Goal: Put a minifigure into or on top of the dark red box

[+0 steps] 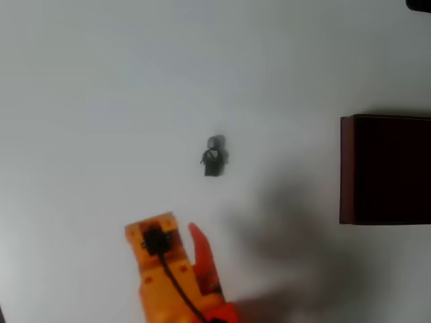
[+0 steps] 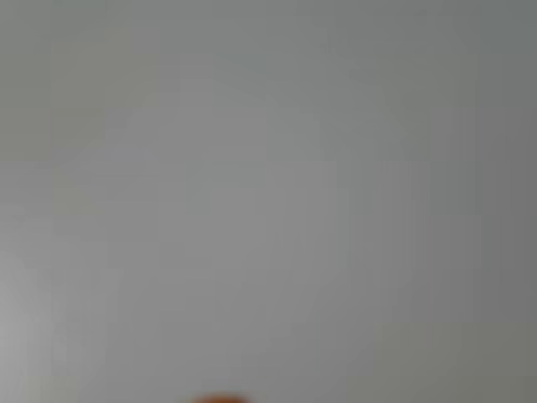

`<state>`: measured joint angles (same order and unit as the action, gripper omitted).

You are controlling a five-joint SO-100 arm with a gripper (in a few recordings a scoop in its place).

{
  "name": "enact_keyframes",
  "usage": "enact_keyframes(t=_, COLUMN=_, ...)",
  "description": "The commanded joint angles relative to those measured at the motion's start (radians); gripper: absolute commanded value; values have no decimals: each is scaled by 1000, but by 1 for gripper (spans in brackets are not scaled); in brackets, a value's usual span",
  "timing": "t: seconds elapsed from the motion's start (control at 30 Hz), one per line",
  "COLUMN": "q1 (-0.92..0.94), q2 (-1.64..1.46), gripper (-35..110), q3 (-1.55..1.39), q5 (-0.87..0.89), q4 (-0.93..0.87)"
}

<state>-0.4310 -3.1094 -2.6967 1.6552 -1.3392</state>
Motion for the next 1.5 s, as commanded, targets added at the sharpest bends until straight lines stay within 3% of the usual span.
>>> enact_keyframes(t=0.0, q1=38, q2=207, gripper=23, q3=123, q5=75, q4=5)
enact_keyframes(t=0.43, q1=156, q2=657, gripper=25, q3=224, q5=164, q4=216)
enact_keyframes(t=0.77, q1=268, q2=813, gripper=26, q3=236, q5=152, q4=328)
enact_keyframes(t=1.47, q1=290, q2=1135, gripper=25, q3=311, q5=170, q4=532)
